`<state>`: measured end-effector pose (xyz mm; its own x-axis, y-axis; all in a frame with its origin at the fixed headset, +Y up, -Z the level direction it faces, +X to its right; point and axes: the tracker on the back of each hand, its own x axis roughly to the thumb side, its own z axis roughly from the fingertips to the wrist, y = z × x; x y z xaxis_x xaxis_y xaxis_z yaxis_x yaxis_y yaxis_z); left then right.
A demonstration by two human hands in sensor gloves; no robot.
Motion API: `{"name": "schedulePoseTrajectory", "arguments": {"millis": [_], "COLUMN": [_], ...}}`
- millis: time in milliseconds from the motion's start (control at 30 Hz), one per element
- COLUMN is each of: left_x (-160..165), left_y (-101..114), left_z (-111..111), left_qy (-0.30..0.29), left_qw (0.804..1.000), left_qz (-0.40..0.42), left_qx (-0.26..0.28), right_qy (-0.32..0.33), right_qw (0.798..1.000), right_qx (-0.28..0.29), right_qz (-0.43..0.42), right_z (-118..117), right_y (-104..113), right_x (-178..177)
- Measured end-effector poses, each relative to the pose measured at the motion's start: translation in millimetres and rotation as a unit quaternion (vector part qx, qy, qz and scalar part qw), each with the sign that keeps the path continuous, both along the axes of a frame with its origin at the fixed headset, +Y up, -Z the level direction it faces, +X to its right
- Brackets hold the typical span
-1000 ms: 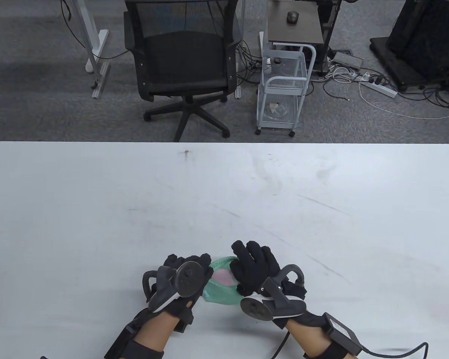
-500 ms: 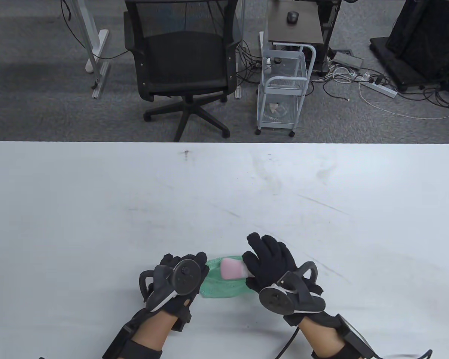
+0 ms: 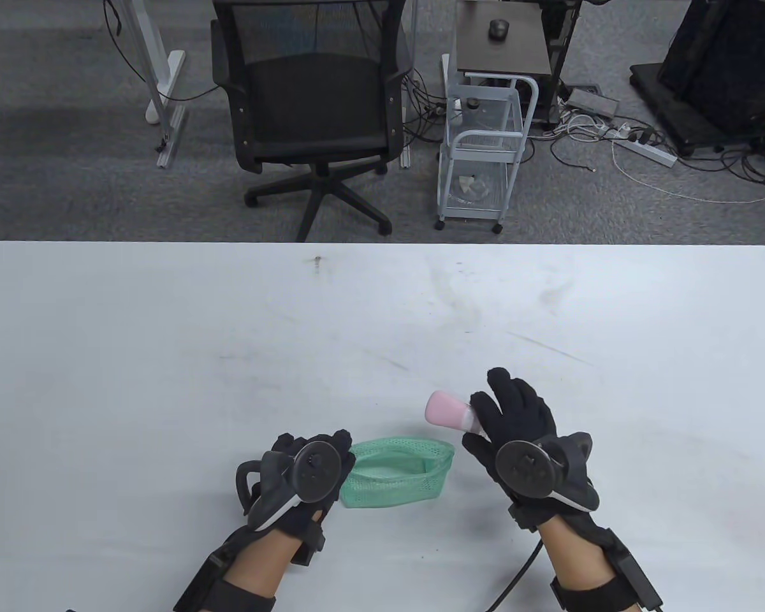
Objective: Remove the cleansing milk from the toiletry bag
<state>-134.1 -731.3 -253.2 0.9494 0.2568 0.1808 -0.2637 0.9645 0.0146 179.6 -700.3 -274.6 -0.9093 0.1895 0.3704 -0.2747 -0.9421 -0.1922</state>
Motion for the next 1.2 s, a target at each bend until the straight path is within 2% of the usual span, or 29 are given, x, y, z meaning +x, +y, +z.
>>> {"name": "schedulePoseTrajectory", "arguments": {"millis": [233, 467, 1000, 1200], "left_x": [-0.7, -1.2, -3.5, -3.5], "left_y": [-0.1, -0.2, -0.3, -0.4], "left_z": [-0.4, -0.5, -1.0, -1.0], "left_qy": [0.001, 0.001, 0.004, 0.004], "left_qw": [1.0, 1.0, 1.0, 1.0], "left_qz": [0.001, 0.002, 0.005, 0.004], "left_qx": [-0.002, -0.007, -0.013, -0.012], "right_qy": [-0.086, -0.165, -0.282, -0.302], "right_qw": [0.995, 0.981, 0.943, 0.932], "right_qx": [-0.054, -0.105, -0.177, -0.2], "right_qz": [-0.017, -0.005, 0.024, 0.018], "right_z": [-19.5, -32.7, -45.8, -46.9], "right_y": [-12.6, -29.3, -63.3, -71.2], "right_x": [35.0, 60.0, 93.0, 100.7]}}
